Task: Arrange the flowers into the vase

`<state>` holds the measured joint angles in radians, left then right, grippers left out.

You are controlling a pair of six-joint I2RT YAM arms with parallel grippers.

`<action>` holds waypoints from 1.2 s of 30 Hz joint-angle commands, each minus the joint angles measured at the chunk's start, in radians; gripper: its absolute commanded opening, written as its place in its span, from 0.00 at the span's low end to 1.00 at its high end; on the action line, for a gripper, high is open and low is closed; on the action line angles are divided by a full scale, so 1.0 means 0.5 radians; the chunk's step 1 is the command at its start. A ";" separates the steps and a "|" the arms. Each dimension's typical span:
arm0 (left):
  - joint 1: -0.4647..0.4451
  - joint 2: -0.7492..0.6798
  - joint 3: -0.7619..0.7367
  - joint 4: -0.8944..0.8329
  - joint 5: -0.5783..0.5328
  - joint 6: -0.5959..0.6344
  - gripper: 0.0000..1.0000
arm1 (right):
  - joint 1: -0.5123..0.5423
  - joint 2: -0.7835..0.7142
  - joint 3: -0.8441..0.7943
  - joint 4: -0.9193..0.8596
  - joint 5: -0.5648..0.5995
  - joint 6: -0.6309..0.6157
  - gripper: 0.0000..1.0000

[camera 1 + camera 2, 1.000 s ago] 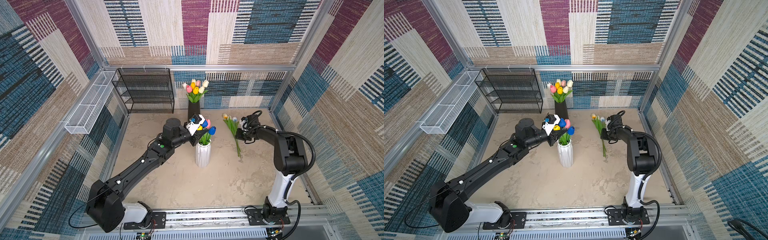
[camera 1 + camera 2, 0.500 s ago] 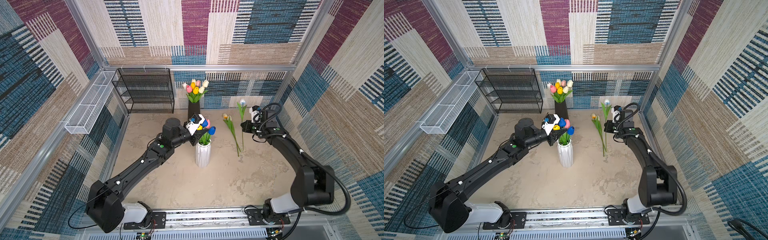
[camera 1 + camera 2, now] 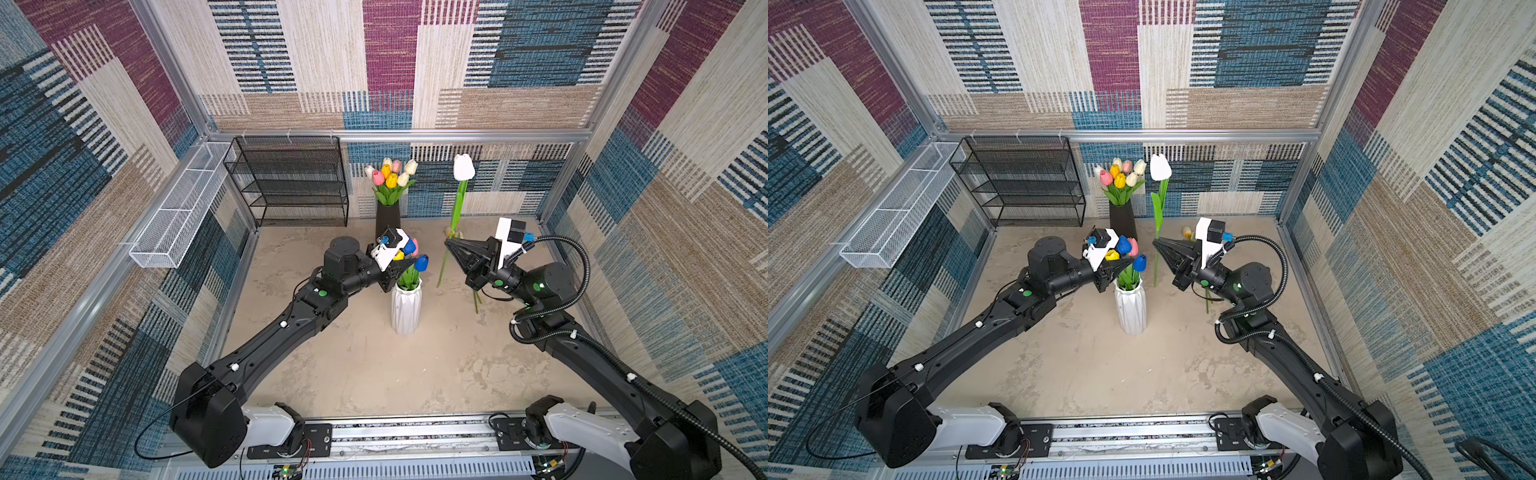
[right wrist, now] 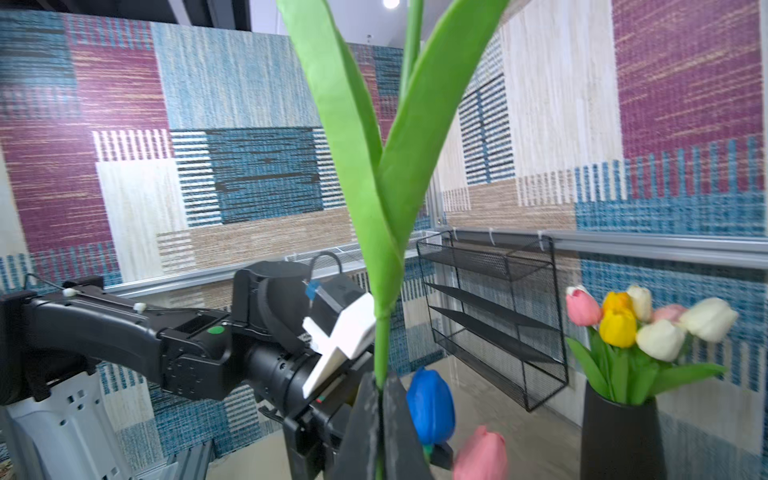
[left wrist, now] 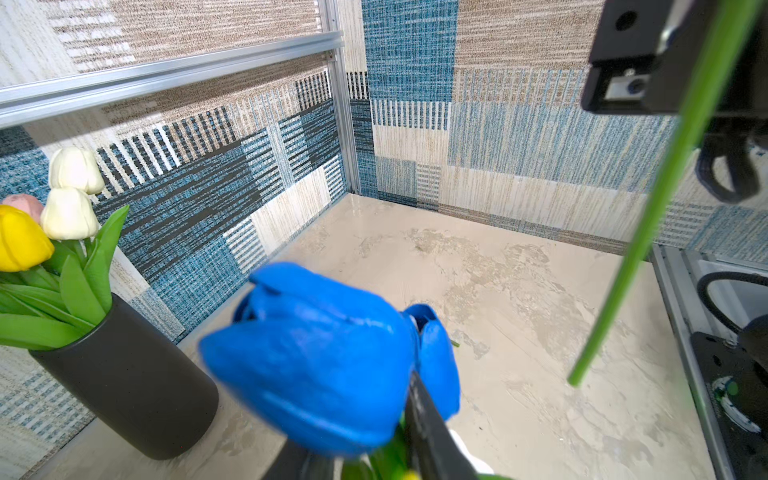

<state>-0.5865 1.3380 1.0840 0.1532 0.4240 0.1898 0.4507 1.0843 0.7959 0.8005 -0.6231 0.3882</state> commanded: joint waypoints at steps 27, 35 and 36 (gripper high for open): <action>0.004 -0.008 0.001 0.047 -0.014 -0.029 0.30 | 0.372 0.437 -0.243 0.804 0.548 -0.532 0.00; 0.004 0.005 0.004 0.046 -0.016 -0.026 0.30 | 0.372 0.494 -0.355 0.821 0.530 -0.534 0.00; 0.004 0.005 0.004 0.046 -0.014 -0.024 0.30 | 0.375 0.497 -0.371 0.833 0.525 -0.534 0.00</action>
<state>-0.5850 1.3373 1.0809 0.1528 0.4175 0.1902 0.6365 1.3270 0.6247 1.1706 -0.3622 0.1295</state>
